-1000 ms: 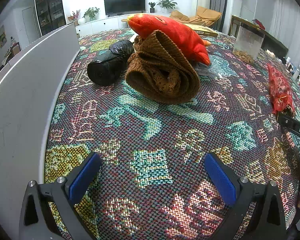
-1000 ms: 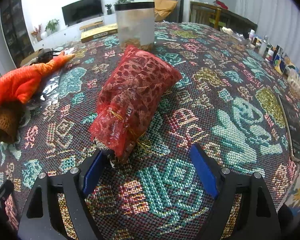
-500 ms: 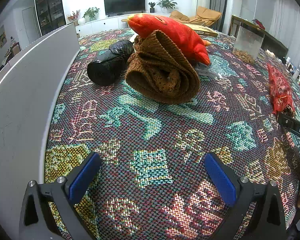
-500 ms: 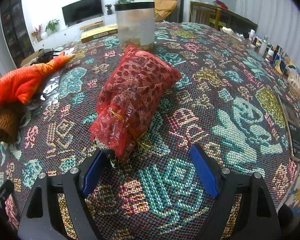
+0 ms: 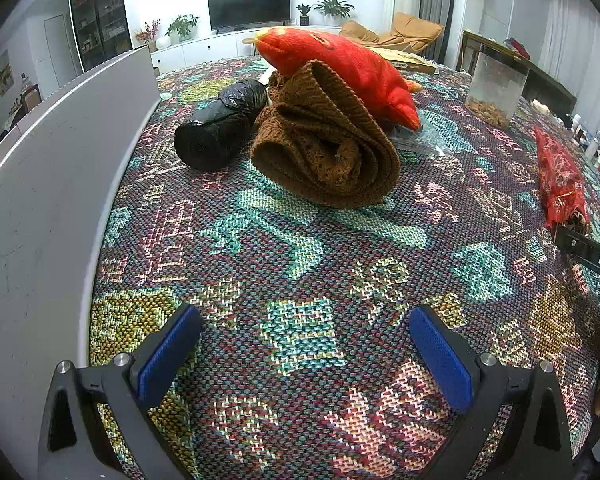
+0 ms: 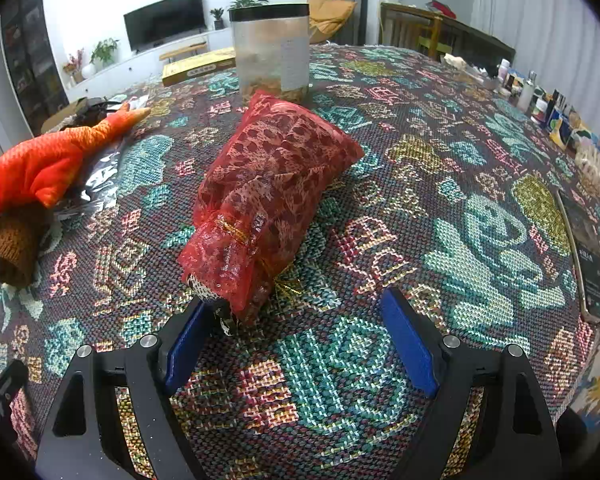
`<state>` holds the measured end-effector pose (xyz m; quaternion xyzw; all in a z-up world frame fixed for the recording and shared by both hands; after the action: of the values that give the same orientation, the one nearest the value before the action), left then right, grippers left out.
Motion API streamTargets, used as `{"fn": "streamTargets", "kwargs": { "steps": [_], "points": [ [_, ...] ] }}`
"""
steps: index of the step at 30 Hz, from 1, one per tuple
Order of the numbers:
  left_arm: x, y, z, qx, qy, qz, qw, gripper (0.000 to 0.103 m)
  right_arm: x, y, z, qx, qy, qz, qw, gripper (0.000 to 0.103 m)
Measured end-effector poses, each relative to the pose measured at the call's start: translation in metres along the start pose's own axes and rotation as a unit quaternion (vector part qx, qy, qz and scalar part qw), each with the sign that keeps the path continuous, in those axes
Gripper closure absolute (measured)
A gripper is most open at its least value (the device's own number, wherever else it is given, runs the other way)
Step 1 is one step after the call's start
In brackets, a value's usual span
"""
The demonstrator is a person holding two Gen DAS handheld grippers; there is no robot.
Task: Organize soft objects
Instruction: 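Set the red mesh bag down on the rug with the right tool, then grasp the brown knitted bag with the left tool and lift it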
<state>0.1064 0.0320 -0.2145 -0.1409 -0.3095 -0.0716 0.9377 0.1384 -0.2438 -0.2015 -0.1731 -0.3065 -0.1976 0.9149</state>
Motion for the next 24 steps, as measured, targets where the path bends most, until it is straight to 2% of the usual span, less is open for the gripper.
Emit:
{"fn": "streamTargets", "kwargs": {
  "steps": [19,22,24],
  "points": [
    [0.000,-0.001,0.000,-0.001,0.006,-0.001,1.0000,0.000,0.000,0.000,0.000,0.000,-0.001,0.000,1.000,0.017],
    [0.016,0.001,-0.007,-0.002,0.024,0.003,0.9997,0.000,0.000,0.000,0.000,0.001,-0.001,0.000,1.000,0.017],
    [0.036,0.000,-0.006,0.001,0.016,0.007,0.9999,0.000,0.000,0.000,0.000,0.001,-0.001,0.000,1.000,0.017]
  ]
}}
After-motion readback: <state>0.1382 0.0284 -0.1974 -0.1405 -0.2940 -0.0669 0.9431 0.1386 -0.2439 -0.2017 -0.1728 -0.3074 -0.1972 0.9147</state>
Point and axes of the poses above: each gripper's, at about its wrist camera, not at the fingertips, and z roughly against the way its jaws point, y to its left, x to its top, the point moved 4 cm from there along -z, roughly the way its jaws point, and after that the axes turned 15 degrees about -x, right-handed, at the moved point
